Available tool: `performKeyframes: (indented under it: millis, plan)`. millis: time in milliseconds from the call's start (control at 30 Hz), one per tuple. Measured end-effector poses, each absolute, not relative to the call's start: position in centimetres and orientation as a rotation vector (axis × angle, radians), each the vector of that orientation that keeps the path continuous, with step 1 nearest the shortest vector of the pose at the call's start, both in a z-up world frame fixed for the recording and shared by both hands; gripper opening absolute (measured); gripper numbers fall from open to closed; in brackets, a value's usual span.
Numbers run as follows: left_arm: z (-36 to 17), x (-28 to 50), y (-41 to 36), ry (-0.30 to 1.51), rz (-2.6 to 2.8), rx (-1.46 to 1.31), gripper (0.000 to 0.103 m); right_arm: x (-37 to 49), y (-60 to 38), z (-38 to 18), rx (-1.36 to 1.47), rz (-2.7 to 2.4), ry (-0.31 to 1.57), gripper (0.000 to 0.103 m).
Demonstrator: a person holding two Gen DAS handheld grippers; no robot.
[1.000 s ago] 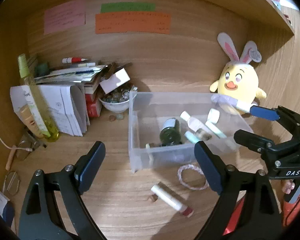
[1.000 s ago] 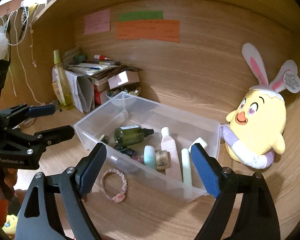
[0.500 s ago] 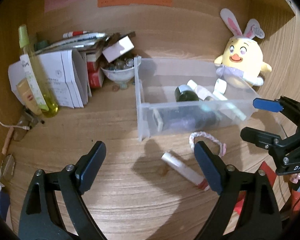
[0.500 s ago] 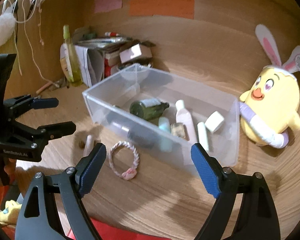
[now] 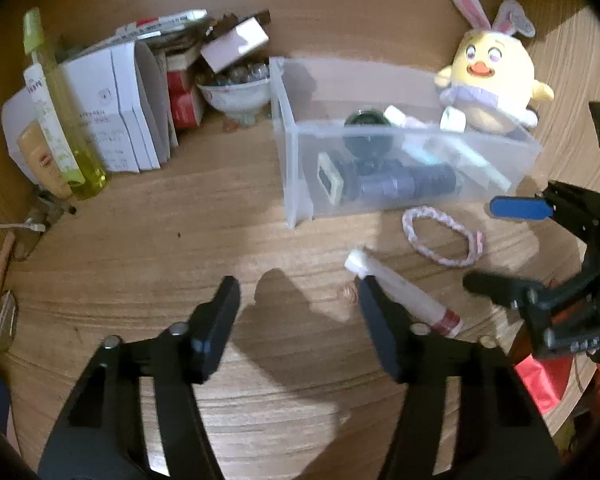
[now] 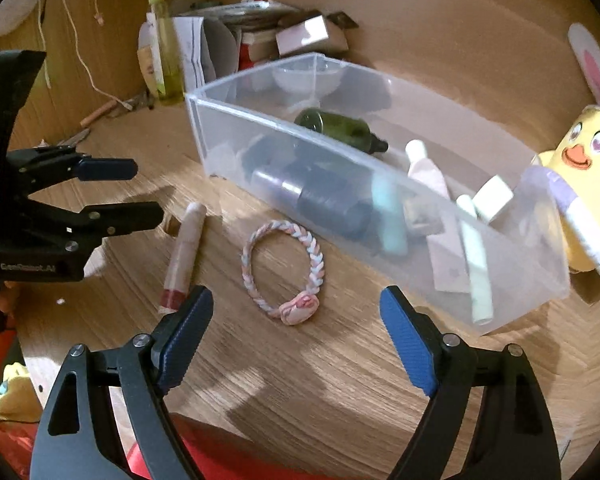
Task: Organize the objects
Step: 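Withdraw both grippers from the bin toward the hair tie and lipstick, then grasp the braided pink-white hair tie with the right gripper while the left grasps a small brown bead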
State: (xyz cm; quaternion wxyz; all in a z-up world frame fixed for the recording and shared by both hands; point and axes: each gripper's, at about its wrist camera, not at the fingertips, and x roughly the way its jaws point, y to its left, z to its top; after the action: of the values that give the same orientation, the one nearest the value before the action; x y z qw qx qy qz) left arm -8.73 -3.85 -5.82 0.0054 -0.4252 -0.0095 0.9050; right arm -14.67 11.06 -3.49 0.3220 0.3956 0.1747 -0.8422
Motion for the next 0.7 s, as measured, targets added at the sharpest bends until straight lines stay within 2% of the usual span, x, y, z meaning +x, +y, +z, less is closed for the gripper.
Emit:
performKeyframes:
  millis: [33, 100, 200, 367, 533, 700]
  plan:
    - [-6.0, -8.8, -3.8, -0.033, 2.822, -1.340, 0.055, -14.8, 11.1, -3.6, 1.048, -2.211, 0.455, 0.073]
    - [-6.2, -8.9, -3.8, -0.037, 2.810, -1.354, 0.054, -15.2, 11.2, -3.8, 1.073, -2.192, 0.438, 0.060]
    - [-6.4, -9.1, -3.8, -0.048, 2.794, -1.362, 0.052, -15.5, 11.3, -4.1, 1.092, -2.191, 0.437, 0.050]
    - [-6.7, -9.4, -3.2, -0.027, 2.770, -1.371, 0.045, -15.3, 11.1, -4.1, 1.081, -2.184, 0.439, 0.045]
    - [-6.8, -9.6, -2.6, 0.021, 2.769, -1.369, 0.044, -15.2, 10.9, -4.1, 1.065, -2.179, 0.442, 0.034]
    - [-6.7, -10.0, -2.3, 0.028, 2.766, -1.352, 0.027, -15.2, 10.8, -4.1, 1.056, -2.180, 0.443, 0.022]
